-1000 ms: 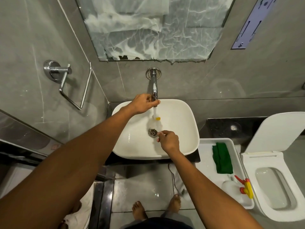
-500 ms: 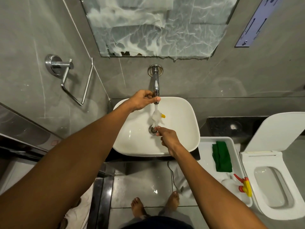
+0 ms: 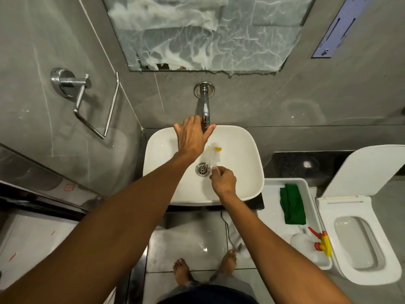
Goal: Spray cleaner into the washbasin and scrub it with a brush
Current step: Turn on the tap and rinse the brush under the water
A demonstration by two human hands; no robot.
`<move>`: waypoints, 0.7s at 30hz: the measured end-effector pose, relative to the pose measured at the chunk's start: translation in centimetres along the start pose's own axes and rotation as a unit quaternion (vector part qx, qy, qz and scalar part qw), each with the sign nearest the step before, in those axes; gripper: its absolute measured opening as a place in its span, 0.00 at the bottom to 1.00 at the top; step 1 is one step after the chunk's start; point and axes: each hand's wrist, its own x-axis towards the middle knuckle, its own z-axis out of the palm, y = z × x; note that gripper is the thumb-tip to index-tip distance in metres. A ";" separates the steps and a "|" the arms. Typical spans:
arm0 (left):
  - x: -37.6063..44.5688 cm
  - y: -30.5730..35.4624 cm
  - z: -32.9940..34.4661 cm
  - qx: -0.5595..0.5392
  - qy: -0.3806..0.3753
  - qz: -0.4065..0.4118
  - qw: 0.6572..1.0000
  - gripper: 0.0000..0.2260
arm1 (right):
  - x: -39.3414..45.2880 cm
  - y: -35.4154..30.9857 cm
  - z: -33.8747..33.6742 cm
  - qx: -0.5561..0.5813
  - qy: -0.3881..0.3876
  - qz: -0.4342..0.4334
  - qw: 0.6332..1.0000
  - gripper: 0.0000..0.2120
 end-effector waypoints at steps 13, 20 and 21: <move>-3.2 0.3 2.4 -0.120 0.061 -0.116 0.984 0.24 | 0.5 0.9 -1.7 -0.027 -0.053 0.023 0.998 0.19; -8.2 1.6 7.1 -0.142 -0.030 -0.219 0.965 0.31 | -0.8 2.6 -4.4 0.069 0.000 0.003 0.998 0.19; -8.4 1.4 7.3 -0.136 -0.022 -0.211 0.968 0.30 | -1.2 2.8 -4.7 0.088 0.003 -0.009 0.996 0.19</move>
